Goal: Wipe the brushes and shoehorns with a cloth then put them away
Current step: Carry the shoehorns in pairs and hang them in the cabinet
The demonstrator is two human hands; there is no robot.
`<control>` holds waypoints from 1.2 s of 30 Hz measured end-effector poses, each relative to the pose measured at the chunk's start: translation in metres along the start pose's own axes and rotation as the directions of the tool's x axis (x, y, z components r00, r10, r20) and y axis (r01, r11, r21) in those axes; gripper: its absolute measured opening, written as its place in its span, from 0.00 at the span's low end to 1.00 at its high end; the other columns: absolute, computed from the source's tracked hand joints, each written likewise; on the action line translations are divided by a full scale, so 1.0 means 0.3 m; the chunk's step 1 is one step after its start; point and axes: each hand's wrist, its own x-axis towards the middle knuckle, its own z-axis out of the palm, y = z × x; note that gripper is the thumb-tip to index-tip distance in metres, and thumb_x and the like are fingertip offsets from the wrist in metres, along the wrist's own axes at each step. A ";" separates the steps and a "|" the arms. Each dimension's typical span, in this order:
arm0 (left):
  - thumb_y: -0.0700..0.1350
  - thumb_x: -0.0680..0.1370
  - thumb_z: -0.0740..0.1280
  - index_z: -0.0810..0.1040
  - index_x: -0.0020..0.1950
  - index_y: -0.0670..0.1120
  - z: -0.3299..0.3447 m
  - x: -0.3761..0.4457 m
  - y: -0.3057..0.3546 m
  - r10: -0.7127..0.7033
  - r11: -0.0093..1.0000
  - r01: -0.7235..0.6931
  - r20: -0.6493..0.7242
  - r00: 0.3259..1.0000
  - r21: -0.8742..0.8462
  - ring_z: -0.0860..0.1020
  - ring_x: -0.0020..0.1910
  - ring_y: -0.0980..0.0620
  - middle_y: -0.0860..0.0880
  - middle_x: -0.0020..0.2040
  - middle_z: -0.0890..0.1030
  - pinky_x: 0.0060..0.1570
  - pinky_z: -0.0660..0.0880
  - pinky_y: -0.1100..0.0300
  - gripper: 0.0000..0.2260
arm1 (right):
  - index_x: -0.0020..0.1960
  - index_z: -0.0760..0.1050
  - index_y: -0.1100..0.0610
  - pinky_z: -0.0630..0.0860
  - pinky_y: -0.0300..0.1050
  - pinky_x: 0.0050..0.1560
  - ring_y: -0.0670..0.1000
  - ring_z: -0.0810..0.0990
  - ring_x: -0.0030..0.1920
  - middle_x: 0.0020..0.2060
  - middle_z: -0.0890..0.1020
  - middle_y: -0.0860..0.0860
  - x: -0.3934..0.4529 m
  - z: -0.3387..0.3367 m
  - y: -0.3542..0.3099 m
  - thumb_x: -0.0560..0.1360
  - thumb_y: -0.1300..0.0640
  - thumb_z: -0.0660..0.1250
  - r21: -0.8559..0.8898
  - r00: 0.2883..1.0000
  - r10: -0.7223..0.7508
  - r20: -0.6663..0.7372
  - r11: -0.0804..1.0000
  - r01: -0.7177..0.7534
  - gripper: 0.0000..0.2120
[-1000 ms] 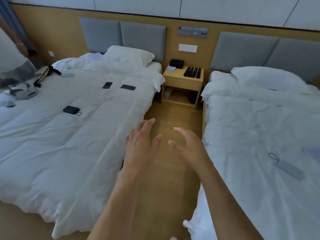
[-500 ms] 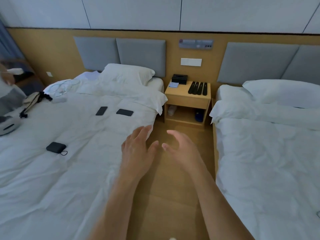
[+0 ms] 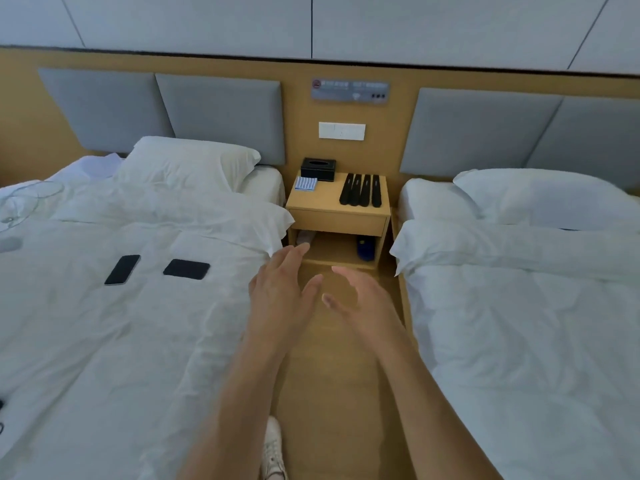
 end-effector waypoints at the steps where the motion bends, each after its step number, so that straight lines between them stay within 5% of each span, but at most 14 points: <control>1: 0.53 0.80 0.65 0.65 0.75 0.55 0.021 0.071 -0.003 0.013 1.000 -0.013 0.016 1.000 -0.006 0.68 0.71 0.50 0.52 0.75 0.67 0.70 0.65 0.48 0.24 | 0.75 0.65 0.43 0.64 0.43 0.69 0.45 0.66 0.73 0.74 0.69 0.43 0.057 -0.009 0.015 0.78 0.42 0.67 0.004 1.000 0.018 -0.025 1.000 -0.018 0.27; 20: 0.52 0.80 0.65 0.64 0.76 0.54 0.280 1.240 -0.035 0.214 0.977 -0.199 0.285 0.934 -0.082 0.67 0.72 0.49 0.51 0.75 0.67 0.69 0.68 0.42 0.25 | 0.73 0.65 0.40 0.69 0.44 0.67 0.46 0.70 0.71 0.73 0.70 0.43 1.016 -0.159 0.138 0.78 0.42 0.67 0.068 0.887 0.327 -0.326 0.944 -0.323 0.26; 36: 0.54 0.79 0.66 0.63 0.76 0.56 0.661 2.080 0.048 0.072 0.994 -0.086 0.181 0.981 0.072 0.67 0.72 0.50 0.53 0.75 0.67 0.69 0.69 0.46 0.26 | 0.74 0.65 0.40 0.71 0.49 0.67 0.48 0.69 0.72 0.73 0.70 0.43 1.991 -0.425 0.452 0.78 0.45 0.67 0.092 0.958 0.204 -0.203 0.978 -0.188 0.25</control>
